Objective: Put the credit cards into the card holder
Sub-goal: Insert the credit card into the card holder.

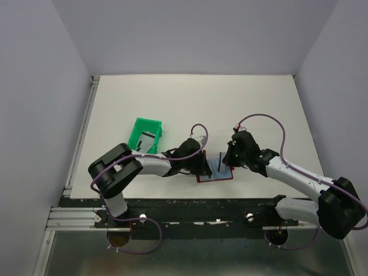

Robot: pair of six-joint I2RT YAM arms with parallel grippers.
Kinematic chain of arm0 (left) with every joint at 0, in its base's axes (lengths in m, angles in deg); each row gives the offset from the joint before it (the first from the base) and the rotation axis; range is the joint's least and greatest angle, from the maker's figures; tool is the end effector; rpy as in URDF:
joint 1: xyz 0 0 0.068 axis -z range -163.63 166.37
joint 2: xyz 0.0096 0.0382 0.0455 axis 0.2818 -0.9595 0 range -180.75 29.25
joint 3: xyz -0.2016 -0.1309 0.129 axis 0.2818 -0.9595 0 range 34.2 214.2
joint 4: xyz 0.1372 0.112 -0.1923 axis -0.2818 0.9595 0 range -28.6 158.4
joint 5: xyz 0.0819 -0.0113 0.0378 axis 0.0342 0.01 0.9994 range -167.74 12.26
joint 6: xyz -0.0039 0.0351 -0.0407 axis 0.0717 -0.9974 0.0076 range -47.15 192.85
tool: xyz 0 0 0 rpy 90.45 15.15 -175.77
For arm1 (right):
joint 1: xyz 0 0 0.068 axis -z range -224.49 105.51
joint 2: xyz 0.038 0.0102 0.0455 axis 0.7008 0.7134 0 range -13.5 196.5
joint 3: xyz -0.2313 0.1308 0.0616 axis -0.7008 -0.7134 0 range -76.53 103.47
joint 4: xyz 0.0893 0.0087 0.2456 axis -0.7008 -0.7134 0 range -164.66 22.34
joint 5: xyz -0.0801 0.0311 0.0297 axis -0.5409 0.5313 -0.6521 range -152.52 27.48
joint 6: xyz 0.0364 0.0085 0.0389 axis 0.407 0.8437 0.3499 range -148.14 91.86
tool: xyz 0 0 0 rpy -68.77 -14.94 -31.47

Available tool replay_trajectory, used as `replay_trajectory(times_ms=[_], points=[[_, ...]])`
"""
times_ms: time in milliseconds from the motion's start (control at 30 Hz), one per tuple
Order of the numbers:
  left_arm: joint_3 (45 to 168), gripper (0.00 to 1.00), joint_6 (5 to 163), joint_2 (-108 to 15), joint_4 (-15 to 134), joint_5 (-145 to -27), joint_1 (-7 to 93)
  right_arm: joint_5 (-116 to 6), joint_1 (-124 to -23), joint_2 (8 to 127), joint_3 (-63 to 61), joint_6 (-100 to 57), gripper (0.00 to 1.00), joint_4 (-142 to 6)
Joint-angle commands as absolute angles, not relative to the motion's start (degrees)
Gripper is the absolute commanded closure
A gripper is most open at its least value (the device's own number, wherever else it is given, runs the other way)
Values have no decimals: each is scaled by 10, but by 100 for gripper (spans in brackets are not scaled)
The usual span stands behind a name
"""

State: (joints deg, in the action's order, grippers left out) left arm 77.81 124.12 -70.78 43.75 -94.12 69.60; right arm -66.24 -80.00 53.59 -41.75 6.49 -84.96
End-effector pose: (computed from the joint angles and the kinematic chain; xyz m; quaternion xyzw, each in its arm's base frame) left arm 0.1930 -0.2750 0.1349 0.0769 0.8913 -0.4170 0.1604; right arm 0.1864 0.1301 0.1930 0.0040 0.9381 0.1733 0.3000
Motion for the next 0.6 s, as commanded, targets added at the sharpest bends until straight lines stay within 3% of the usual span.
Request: replay_trajectory(times_ms=[0,233,567], points=[[765,100,1237,-647,479,-909,697,-666,-799,544,-429,65,99,-849],[774,100,1225,-592,517,-877,698,-670,-798,549,-429,62,99,-848],[857,100,1205,-675,511,-887,709,-669,-799,548,-434,65,100,-846]])
